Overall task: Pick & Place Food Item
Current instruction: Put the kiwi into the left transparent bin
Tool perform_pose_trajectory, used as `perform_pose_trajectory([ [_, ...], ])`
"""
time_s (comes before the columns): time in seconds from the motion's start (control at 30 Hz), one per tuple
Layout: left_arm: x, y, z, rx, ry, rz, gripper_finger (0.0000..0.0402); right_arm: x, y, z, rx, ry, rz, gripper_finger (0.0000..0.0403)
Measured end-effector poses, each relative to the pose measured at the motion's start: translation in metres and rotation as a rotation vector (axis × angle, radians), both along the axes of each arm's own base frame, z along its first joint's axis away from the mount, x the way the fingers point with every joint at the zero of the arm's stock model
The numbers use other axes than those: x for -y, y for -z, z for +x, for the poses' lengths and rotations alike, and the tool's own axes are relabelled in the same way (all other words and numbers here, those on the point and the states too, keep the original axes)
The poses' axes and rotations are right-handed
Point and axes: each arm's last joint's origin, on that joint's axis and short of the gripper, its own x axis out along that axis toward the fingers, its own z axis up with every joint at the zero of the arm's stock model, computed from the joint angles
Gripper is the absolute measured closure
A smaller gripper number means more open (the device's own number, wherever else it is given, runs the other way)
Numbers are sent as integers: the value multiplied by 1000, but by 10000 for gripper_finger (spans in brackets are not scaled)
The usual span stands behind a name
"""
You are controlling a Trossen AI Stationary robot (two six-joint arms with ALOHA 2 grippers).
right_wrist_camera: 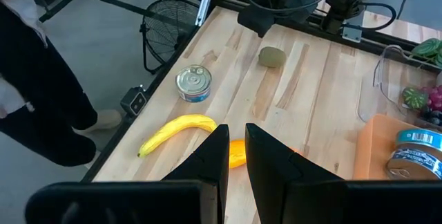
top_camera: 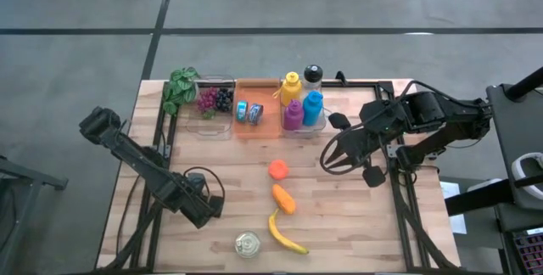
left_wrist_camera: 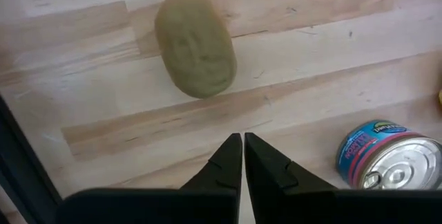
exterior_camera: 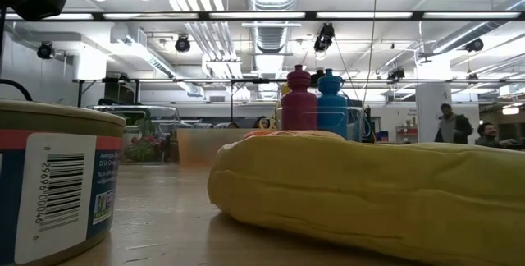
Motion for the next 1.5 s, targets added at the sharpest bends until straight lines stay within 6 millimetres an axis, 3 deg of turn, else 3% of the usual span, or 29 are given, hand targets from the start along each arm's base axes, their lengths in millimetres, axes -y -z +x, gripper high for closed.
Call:
perform_pose_trajectory([
  [0.77,-7,4,1,-21,-110,21,372,0,0,0,0,0,0,360],
  [0.93,-8,16,-1,-24,-159,15,328,0,0,0,1,0,-1,360],
  [1.3,-12,28,-5,-42,-209,24,180,0,0,0,2,-1,-2,360],
  [1.5,-19,46,-5,-30,-237,16,171,0,0,0,1,0,0,360],
])
